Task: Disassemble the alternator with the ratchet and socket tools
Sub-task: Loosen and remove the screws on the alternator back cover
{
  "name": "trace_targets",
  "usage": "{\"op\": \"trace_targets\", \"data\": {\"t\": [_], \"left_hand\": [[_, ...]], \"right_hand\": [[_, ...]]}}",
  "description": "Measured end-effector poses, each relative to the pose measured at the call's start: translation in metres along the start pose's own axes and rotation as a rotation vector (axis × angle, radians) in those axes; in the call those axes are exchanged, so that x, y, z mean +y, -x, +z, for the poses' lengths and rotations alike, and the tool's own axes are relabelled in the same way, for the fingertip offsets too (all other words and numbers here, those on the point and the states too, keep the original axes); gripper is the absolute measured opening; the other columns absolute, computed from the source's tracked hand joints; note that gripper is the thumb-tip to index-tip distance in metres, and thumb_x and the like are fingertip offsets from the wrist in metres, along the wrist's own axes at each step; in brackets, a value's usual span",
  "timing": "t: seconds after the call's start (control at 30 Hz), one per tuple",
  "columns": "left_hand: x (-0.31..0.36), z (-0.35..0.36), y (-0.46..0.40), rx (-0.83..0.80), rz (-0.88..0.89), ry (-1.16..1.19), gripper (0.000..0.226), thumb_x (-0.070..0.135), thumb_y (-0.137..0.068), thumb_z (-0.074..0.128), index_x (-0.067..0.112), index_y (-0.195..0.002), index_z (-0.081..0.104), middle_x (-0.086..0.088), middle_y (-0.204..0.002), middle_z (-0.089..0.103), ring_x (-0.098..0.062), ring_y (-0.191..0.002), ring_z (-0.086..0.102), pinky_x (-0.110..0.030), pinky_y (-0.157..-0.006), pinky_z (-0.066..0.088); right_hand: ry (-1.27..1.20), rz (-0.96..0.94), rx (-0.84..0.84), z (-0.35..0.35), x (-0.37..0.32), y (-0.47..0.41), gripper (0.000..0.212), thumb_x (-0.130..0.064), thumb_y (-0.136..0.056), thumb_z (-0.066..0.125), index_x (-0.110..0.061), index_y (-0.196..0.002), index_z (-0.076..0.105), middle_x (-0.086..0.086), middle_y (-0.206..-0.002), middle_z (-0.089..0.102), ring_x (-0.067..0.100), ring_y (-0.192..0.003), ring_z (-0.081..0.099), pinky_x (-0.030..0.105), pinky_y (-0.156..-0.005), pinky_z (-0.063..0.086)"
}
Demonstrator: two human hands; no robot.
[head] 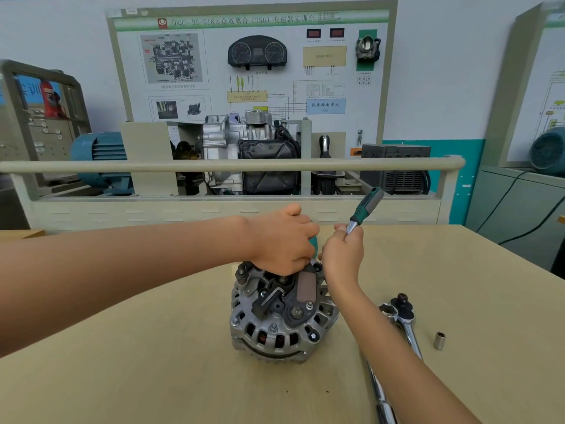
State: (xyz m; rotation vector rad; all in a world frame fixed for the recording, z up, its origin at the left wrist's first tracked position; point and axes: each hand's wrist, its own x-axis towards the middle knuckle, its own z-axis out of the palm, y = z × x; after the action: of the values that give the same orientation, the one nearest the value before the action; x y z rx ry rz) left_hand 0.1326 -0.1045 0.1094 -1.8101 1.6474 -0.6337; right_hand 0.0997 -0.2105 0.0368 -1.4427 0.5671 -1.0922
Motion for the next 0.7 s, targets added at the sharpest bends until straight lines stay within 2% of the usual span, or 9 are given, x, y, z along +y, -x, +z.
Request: {"op": "trace_targets", "data": {"t": [0.13,0.23,0.33,0.4,0.47,0.53,0.6,0.63,0.7], "left_hand": [[0.001,0.004,-0.002,-0.068,-0.127,0.167,0.038,0.031,-0.099,0.028,0.016,-0.075,0.054,-0.002,-0.083,0.051,-0.018,-0.073,0.041,-0.031,-0.072,0.012],[0.001,0.007,-0.003,-0.009,-0.225,0.243,0.042,0.032,-0.098,0.03,0.013,-0.064,0.045,-0.006,-0.077,0.06,-0.015,-0.054,0.033,-0.031,-0.073,0.016],[-0.005,0.003,-0.001,0.037,-0.29,0.343,0.046,0.034,-0.099,0.033,0.013,-0.058,0.039,-0.003,-0.059,0.05,-0.013,-0.047,0.027,-0.031,-0.081,0.025],[-0.013,-0.004,0.006,0.057,-0.315,0.417,0.048,0.036,-0.099,0.033,0.015,-0.056,0.036,0.001,-0.053,0.04,-0.013,-0.047,0.03,-0.031,-0.087,0.025],[-0.024,-0.01,0.021,0.117,-0.363,0.515,0.05,0.037,-0.098,0.034,0.017,-0.053,0.041,0.003,-0.054,0.048,-0.009,-0.048,0.036,-0.029,-0.087,0.023],[-0.034,-0.009,0.044,0.199,-0.438,0.655,0.052,0.039,-0.097,0.037,0.02,-0.05,0.049,0.0,-0.058,0.054,-0.005,-0.049,0.043,-0.025,-0.079,0.024],[-0.04,0.005,0.073,0.219,-0.55,0.826,0.048,0.042,-0.096,0.039,0.02,-0.058,0.06,-0.004,-0.065,0.056,-0.005,-0.058,0.049,-0.018,-0.07,0.028],[-0.041,0.016,0.087,0.2,-0.613,0.899,0.045,0.042,-0.095,0.04,0.02,-0.065,0.065,0.0,-0.07,0.058,-0.006,-0.066,0.052,-0.017,-0.069,0.032],[-0.034,0.043,0.111,0.142,-0.742,0.991,0.039,0.041,-0.095,0.042,0.023,-0.072,0.068,0.011,-0.082,0.059,-0.01,-0.079,0.054,-0.025,-0.075,0.041]], "right_hand": [[-0.007,-0.003,-0.003,0.001,0.0,0.0,0.01,-0.008,-0.099,0.03,-0.008,-0.097,0.039,0.013,-0.08,0.05,0.026,-0.07,0.05,0.039,-0.066,0.043],[0.006,-0.018,-0.003,0.001,0.0,0.0,0.011,-0.01,-0.1,0.03,-0.007,-0.098,0.041,0.005,-0.073,0.048,0.025,-0.066,0.049,0.034,-0.063,0.04],[0.011,-0.022,-0.005,0.001,-0.001,0.001,0.012,-0.011,-0.1,0.03,-0.008,-0.099,0.041,0.006,-0.077,0.05,0.026,-0.07,0.051,0.038,-0.067,0.044],[0.008,-0.012,-0.004,0.0,-0.001,0.001,0.012,-0.012,-0.1,0.029,-0.008,-0.101,0.041,0.008,-0.084,0.051,0.028,-0.076,0.054,0.042,-0.072,0.047],[0.005,0.001,-0.007,-0.001,0.001,0.0,0.014,-0.014,-0.101,0.028,-0.009,-0.103,0.041,0.004,-0.082,0.049,0.03,-0.079,0.056,0.041,-0.073,0.047],[-0.004,0.002,-0.013,-0.001,0.002,-0.001,0.014,-0.015,-0.101,0.028,-0.011,-0.104,0.041,-0.001,-0.079,0.047,0.029,-0.08,0.057,0.036,-0.07,0.046],[-0.003,-0.004,-0.018,-0.001,0.004,-0.002,0.014,-0.016,-0.101,0.028,-0.012,-0.104,0.041,-0.003,-0.079,0.046,0.03,-0.082,0.058,0.033,-0.069,0.044],[-0.006,-0.005,-0.016,-0.001,0.005,-0.003,0.014,-0.016,-0.101,0.028,-0.012,-0.104,0.041,-0.003,-0.079,0.046,0.03,-0.084,0.059,0.033,-0.07,0.044],[-0.015,0.004,-0.007,0.0,0.006,-0.004,0.014,-0.015,-0.101,0.028,-0.012,-0.102,0.042,0.0,-0.08,0.047,0.031,-0.086,0.058,0.036,-0.073,0.046]]}}
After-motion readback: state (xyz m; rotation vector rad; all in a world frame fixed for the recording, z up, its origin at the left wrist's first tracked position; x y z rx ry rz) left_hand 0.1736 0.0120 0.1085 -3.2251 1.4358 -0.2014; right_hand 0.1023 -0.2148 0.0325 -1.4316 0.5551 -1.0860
